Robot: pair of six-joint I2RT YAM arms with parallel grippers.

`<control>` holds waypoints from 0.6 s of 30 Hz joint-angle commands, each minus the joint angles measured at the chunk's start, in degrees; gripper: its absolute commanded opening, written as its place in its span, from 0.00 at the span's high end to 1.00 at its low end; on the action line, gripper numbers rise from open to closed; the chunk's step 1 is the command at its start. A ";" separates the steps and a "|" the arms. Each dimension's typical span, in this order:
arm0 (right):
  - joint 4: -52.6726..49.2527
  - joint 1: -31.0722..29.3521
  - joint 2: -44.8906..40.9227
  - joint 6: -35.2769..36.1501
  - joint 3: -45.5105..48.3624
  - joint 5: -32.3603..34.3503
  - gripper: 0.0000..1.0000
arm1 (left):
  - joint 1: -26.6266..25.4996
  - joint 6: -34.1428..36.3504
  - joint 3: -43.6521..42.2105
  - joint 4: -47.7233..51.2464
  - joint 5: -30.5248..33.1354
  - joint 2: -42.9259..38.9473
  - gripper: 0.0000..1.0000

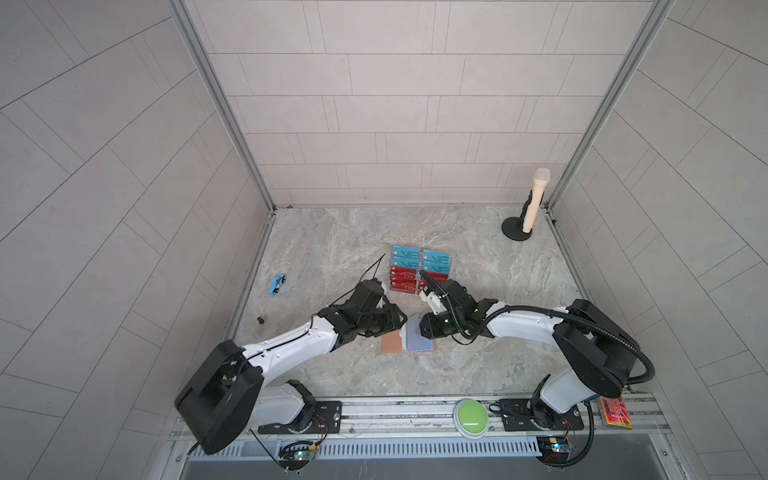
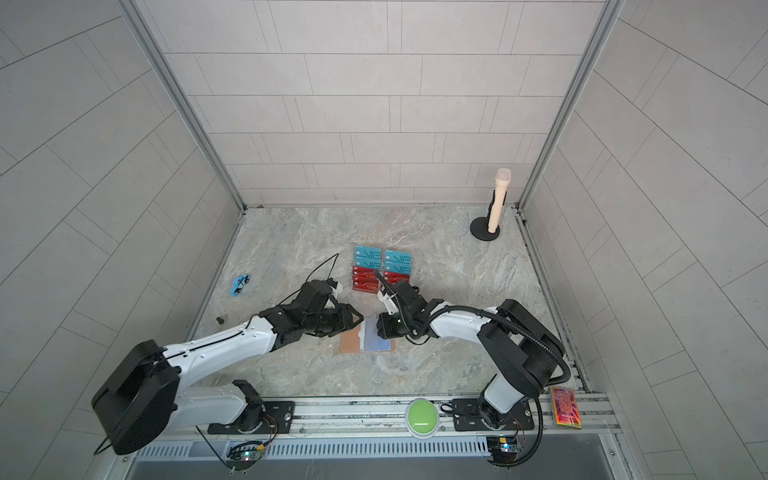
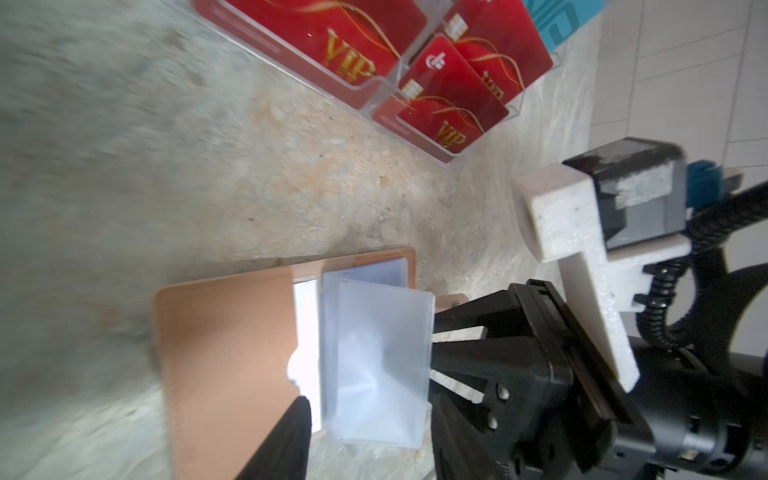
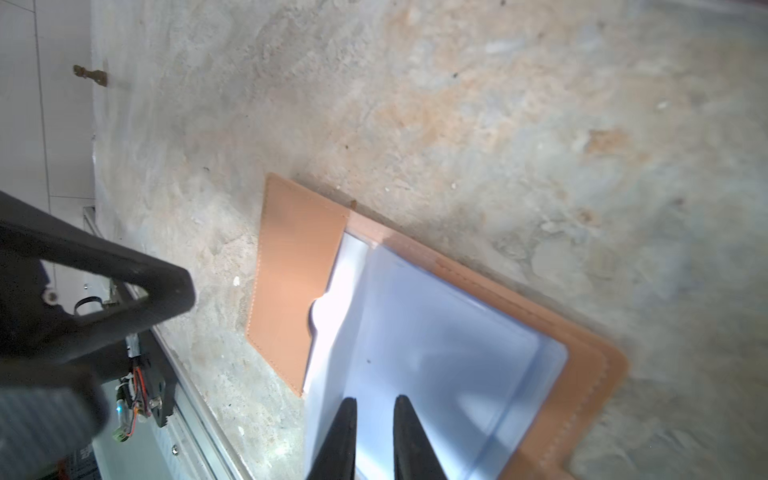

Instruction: Put the credit cards into the card holder

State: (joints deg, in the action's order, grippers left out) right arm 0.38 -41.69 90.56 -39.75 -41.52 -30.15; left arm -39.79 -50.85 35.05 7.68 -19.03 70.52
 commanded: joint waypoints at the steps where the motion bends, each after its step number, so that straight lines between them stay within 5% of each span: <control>1: 3.03 -0.97 1.54 -1.97 -1.25 -3.34 0.80 | 0.05 5.27 1.51 12.97 6.94 -3.17 0.53; 18: 1.55 -4.16 8.34 -2.96 -7.73 -2.18 0.77 | 1.34 5.00 -2.13 8.36 1.77 -5.99 0.64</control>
State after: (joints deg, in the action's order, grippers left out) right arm 1.63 -44.82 97.67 -41.67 -48.05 -33.28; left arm -38.63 -46.46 34.37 17.61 -15.51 64.03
